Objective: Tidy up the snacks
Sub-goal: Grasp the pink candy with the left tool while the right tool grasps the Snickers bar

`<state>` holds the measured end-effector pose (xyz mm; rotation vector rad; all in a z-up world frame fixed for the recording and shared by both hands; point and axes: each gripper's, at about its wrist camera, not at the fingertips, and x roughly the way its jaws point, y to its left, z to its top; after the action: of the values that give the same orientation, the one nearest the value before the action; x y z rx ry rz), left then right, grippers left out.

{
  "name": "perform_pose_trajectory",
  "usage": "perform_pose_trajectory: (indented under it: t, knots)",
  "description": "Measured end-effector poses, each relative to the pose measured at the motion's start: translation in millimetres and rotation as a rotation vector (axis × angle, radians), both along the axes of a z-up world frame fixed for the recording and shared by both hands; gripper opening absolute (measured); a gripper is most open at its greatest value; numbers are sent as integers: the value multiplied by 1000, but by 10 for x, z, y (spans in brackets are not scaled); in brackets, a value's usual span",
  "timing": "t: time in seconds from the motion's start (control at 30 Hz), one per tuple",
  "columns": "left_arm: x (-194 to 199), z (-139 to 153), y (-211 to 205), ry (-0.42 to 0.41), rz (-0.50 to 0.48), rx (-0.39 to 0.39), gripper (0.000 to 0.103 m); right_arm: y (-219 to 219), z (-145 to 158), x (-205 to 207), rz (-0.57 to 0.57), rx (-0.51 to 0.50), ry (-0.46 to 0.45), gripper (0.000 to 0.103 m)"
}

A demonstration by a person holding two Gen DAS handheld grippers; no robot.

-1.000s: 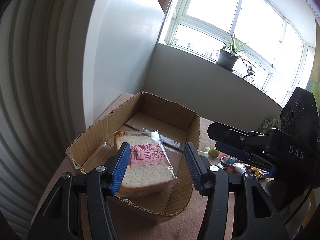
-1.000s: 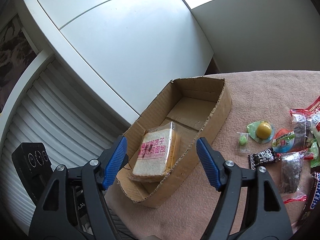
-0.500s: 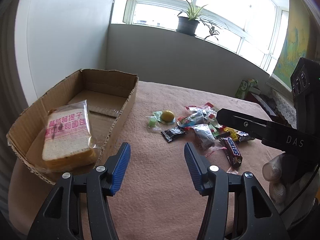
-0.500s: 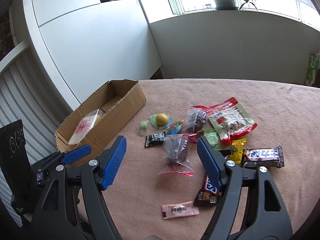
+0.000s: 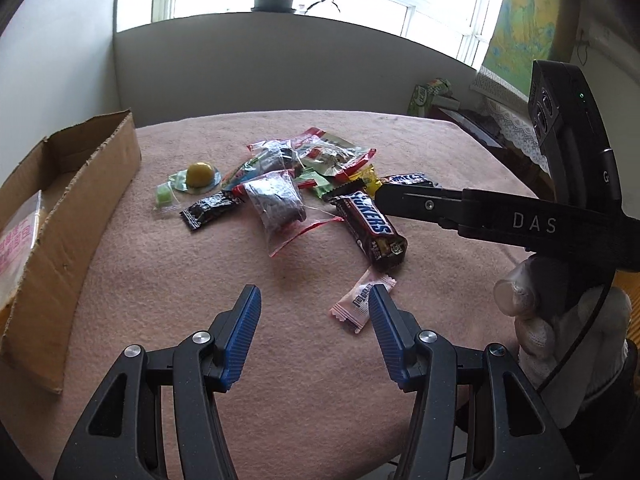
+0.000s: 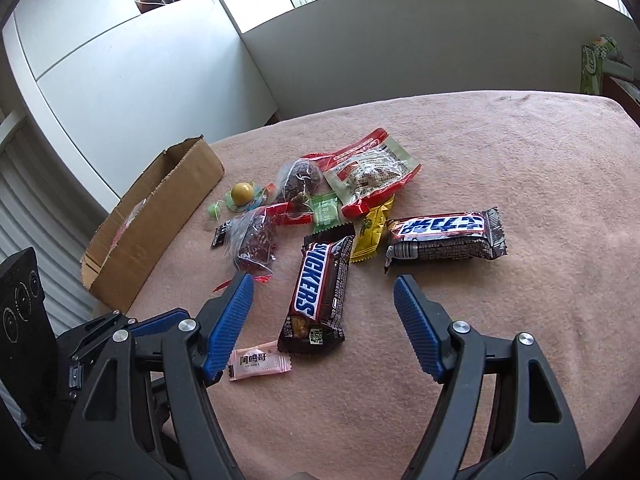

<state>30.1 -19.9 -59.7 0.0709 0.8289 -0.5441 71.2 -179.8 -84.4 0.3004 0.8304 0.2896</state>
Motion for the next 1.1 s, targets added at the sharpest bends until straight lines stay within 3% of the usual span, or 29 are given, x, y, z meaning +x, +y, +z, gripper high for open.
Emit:
perform_pose_trajectory:
  t: [0.37, 0.53, 0.77, 0.93, 1.1]
  knots:
    - [62, -150, -234, 27, -65, 63, 55, 179, -82, 94, 38, -42, 23, 75]
    - [77, -148, -291, 13, -86, 76, 54, 150, -108, 124, 30, -32, 38, 69]
    - [60, -152, -311, 2, -73, 89, 27, 169, -138, 154, 26, -53, 49, 63]
    - [56, -183, -328, -12, -56, 113, 18, 223, -157, 161, 31, -89, 48, 53]
    - [19, -184, -261, -4, -44, 106, 18, 233, -173, 161, 33, -108, 45, 37]
